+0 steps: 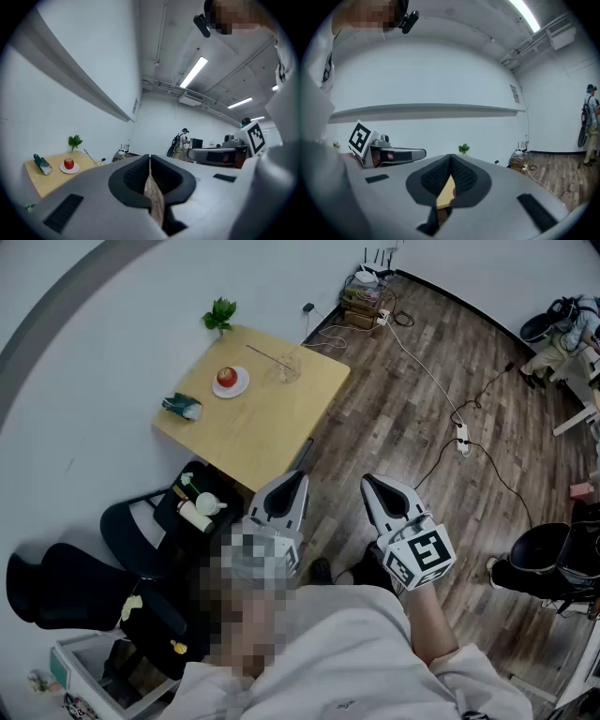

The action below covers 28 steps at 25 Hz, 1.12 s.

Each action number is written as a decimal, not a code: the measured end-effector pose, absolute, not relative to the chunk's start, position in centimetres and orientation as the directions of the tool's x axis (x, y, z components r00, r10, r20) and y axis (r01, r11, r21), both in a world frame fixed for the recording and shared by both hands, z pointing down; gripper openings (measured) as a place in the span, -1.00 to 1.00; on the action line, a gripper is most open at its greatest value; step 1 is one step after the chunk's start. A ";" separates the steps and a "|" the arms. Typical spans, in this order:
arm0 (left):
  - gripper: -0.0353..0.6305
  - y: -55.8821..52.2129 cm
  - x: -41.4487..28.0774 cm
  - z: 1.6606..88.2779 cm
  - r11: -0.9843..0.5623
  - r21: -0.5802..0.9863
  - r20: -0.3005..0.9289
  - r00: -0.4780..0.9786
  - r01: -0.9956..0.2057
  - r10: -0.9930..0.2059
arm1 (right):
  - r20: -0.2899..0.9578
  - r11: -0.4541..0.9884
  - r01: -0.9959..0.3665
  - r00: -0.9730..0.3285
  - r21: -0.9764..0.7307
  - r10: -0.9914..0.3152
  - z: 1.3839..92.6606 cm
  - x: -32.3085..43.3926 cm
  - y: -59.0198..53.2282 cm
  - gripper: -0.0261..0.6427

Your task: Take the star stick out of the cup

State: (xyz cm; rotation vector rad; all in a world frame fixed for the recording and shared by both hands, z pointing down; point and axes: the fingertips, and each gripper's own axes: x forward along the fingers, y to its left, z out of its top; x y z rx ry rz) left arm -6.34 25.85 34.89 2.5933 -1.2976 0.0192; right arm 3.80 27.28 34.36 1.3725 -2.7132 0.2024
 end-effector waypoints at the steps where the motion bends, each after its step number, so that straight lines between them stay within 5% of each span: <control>1: -0.84 25.9 -6.3 34.9 -0.577 0.206 0.118 0.605 -0.790 -0.787 | 0.144 0.586 -0.807 -0.590 -0.074 -0.794 34.4 3.8 27.3 -0.92; 28: -0.84 18.2 -5.0 36.7 -0.580 0.201 0.146 0.610 -0.789 -0.779 | 0.161 0.592 -0.799 -0.601 -0.104 -0.783 36.1 4.6 18.8 -0.92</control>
